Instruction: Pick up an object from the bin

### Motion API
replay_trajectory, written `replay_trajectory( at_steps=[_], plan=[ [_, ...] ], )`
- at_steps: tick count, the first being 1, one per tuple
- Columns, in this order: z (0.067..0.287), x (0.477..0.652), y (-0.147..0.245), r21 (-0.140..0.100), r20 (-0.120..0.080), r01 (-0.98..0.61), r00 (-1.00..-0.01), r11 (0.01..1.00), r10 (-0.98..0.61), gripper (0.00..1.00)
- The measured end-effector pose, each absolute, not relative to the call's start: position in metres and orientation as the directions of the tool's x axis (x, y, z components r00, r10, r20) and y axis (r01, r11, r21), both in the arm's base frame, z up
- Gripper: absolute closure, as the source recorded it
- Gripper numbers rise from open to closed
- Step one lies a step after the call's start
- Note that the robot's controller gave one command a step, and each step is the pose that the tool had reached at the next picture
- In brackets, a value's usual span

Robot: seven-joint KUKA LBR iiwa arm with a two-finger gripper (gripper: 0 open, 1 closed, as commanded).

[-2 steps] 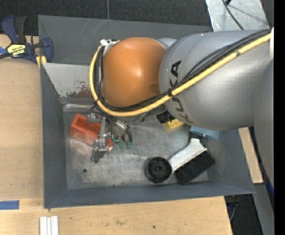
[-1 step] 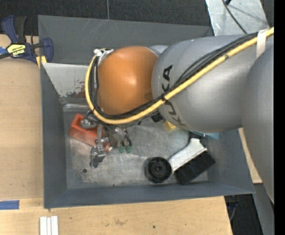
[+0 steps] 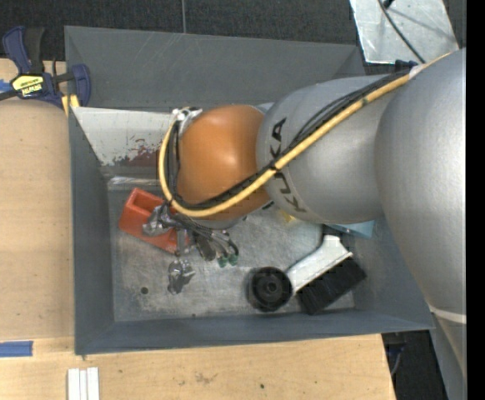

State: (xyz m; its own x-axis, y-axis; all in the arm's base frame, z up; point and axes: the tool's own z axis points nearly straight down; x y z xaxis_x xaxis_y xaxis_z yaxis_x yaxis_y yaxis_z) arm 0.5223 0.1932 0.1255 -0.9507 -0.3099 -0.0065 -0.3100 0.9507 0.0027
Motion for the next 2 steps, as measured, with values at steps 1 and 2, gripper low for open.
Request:
replay_trajectory(
  at_steps=[1,2],
  plan=[
    [0.084,0.535,0.171,0.0,0.008,-0.023,-1.0,1.0,-0.023,0.0],
    [0.077,0.573,0.163,0.001,0.008,-0.124,-0.992,0.992,-0.124,0.0]
  ],
)
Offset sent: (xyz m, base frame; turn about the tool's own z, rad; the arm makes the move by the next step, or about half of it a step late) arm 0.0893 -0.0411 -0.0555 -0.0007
